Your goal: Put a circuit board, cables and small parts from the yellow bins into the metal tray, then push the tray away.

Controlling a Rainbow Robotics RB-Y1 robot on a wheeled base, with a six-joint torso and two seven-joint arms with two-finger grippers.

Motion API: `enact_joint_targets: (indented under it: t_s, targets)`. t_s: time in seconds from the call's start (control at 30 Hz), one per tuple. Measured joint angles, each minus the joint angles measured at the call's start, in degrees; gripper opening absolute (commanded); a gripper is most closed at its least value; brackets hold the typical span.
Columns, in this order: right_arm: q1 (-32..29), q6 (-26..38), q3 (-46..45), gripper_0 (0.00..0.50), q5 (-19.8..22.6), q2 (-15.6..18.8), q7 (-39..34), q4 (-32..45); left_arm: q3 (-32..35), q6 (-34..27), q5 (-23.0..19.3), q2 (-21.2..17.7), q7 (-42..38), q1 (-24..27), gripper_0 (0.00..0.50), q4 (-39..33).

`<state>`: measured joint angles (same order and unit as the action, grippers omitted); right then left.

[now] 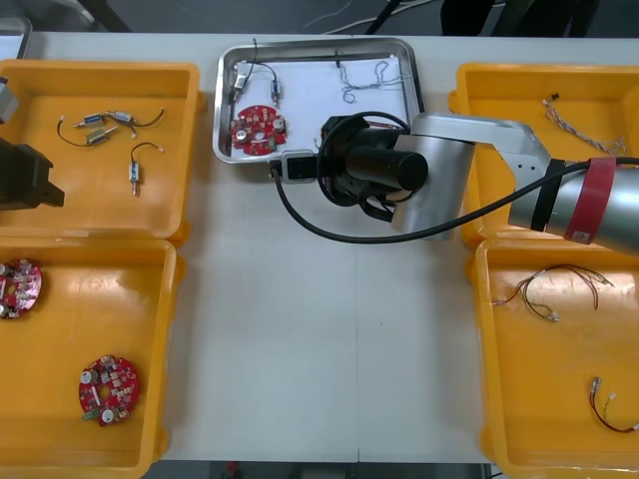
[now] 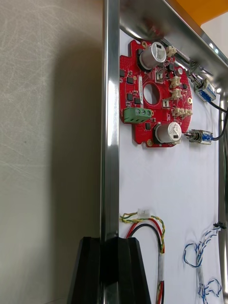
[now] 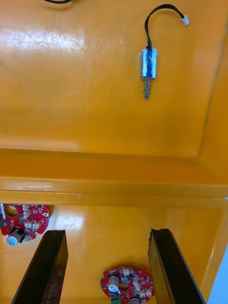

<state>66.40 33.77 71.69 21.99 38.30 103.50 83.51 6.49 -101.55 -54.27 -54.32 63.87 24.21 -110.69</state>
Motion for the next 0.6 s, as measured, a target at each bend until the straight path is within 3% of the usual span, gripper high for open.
enact_joint_targets:
  t_s: [0.4,0.43,0.5,0.53,0.6]
  targets:
    - [0.0,-1.2,0.0,0.009,-0.1,0.0,0.3,-1.6,0.0,0.0,0.0,0.0,0.0,0.0,0.5,0.0]
    - [0.0,-1.2,0.0,0.033,-0.1,0.0,0.3,-1.7,0.0,0.0,0.0,0.0,0.0,0.0,0.5,0.0]
    - [0.0,-1.2,0.0,0.157,-0.1,0.0,0.3,-1.7,0.0,0.0,0.0,0.0,0.0,0.0,0.5,0.0]
    - [0.0,-1.2,0.0,0.261,-0.1,0.0,0.3,-1.8,0.0,0.0,0.0,0.0,0.0,0.0,0.5,0.0]
    - [0.0,-1.2,0.0,0.373,-0.1,0.0,0.3,-1.8,0.0,0.0,0.0,0.0,0.0,0.0,0.5,0.0]
